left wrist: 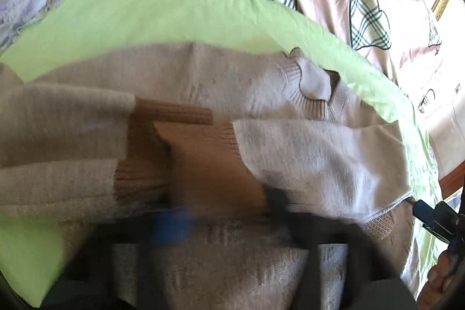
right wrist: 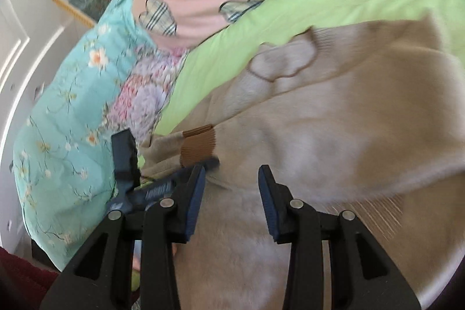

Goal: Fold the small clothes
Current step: 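Carry the held sleeve across the sweater body toward the other sleeve, then release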

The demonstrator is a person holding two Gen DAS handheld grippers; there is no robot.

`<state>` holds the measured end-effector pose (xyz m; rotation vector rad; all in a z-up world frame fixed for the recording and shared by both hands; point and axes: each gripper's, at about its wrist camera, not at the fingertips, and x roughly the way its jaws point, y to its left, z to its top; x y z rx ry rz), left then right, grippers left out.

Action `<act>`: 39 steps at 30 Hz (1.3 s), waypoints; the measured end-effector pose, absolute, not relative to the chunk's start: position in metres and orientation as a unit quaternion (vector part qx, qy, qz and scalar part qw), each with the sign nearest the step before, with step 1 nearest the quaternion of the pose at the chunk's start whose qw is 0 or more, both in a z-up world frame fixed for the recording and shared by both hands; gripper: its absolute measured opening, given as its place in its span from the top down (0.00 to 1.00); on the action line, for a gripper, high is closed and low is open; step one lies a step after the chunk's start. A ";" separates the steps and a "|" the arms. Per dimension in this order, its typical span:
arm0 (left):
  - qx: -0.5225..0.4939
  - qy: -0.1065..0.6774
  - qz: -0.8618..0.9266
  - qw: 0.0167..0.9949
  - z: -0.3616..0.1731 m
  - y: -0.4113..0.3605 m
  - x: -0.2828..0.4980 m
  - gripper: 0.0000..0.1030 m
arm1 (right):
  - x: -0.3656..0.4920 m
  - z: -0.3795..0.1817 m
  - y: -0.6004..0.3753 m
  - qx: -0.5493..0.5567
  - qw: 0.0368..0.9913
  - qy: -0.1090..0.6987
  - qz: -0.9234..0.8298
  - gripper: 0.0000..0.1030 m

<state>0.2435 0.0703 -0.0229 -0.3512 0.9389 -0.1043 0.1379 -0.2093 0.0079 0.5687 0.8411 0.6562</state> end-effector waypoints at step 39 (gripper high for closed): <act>-0.085 0.418 -0.064 0.902 -0.005 0.102 0.157 0.79 | 0.210 -0.003 -0.317 0.184 0.892 0.411 0.052 0.83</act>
